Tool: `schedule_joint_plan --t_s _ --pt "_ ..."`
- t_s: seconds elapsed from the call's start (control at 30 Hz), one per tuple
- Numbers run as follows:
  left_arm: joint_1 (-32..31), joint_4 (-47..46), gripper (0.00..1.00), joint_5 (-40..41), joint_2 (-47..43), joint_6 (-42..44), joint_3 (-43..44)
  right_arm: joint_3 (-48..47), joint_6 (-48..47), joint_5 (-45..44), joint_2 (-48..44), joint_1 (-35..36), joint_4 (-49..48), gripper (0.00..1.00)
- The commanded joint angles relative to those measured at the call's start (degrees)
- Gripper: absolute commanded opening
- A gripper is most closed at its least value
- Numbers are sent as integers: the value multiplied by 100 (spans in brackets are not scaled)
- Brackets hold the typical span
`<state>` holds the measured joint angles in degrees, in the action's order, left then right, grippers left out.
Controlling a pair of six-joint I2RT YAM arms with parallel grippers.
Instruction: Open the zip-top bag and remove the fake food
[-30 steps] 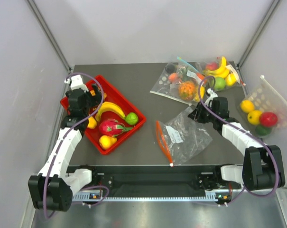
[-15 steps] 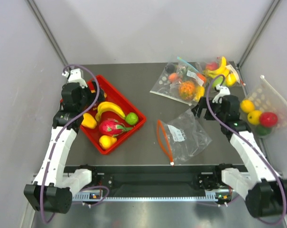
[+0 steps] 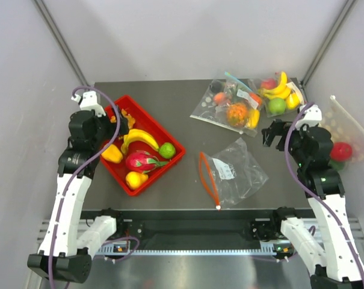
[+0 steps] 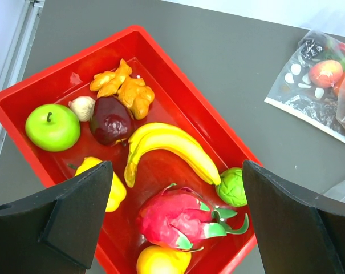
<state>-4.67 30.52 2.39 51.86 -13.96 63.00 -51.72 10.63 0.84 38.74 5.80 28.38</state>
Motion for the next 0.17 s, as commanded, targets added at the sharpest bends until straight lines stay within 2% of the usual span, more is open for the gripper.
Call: schedule_joint_plan --t_s 0.0,0.13 --pt "-17 50 99 68 -123 103 247 -84 -44 -119 37 -53 238 100" --pt "-17 129 99 16 -123 165 379 -83 -131 -111 46 -53 299 100"
